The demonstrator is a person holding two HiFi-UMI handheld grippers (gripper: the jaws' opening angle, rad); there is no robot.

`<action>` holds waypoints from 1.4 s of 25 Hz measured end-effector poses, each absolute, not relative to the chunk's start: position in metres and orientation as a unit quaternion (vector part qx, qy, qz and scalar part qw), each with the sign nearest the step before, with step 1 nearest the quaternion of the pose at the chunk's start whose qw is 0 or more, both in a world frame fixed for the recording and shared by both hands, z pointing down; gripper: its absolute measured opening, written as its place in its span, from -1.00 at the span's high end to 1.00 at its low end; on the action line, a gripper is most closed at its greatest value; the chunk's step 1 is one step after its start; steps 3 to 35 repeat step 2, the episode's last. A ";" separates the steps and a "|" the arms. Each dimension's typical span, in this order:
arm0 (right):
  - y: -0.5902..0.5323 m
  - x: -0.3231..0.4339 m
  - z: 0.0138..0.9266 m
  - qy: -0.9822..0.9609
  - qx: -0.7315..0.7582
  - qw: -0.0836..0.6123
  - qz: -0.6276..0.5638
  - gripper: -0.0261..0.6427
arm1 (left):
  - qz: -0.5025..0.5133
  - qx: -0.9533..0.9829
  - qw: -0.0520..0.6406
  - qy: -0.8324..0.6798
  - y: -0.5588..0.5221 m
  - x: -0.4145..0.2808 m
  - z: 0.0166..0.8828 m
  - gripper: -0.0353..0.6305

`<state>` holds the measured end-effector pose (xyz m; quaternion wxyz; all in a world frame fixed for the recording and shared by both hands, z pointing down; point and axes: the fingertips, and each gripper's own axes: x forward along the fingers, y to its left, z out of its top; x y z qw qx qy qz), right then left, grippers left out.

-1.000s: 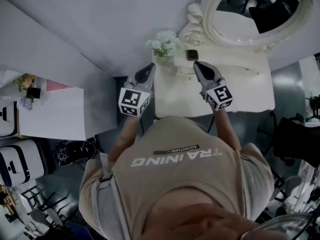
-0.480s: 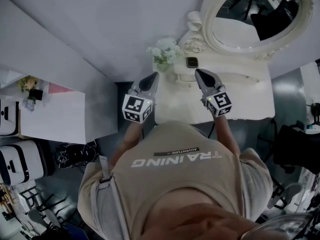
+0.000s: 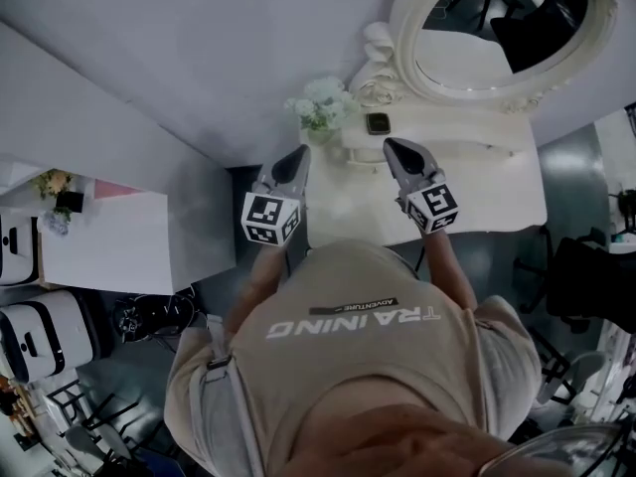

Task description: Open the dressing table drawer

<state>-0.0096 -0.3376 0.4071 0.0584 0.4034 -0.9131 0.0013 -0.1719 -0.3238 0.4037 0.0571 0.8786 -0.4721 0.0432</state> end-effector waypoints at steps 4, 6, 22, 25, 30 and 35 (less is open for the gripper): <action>-0.340 -0.010 0.408 -0.910 0.411 0.055 0.002 0.91 | 0.046 0.878 0.059 -0.472 -0.325 -0.175 0.408 0.87; -0.340 -0.010 0.408 -0.910 0.411 0.055 0.002 0.91 | 0.046 0.878 0.059 -0.472 -0.325 -0.175 0.408 0.87; -0.340 -0.010 0.408 -0.910 0.411 0.055 0.002 0.91 | 0.046 0.878 0.059 -0.472 -0.325 -0.175 0.408 0.87; -0.340 -0.010 0.408 -0.910 0.411 0.055 0.002 0.91 | 0.046 0.878 0.059 -0.472 -0.325 -0.175 0.408 0.87; -0.340 -0.010 0.408 -0.910 0.411 0.055 0.002 0.91 | 0.046 0.878 0.059 -0.472 -0.325 -0.175 0.408 0.87; -0.340 -0.010 0.408 -0.910 0.411 0.055 0.002 0.91 | 0.046 0.878 0.059 -0.472 -0.325 -0.175 0.408 0.87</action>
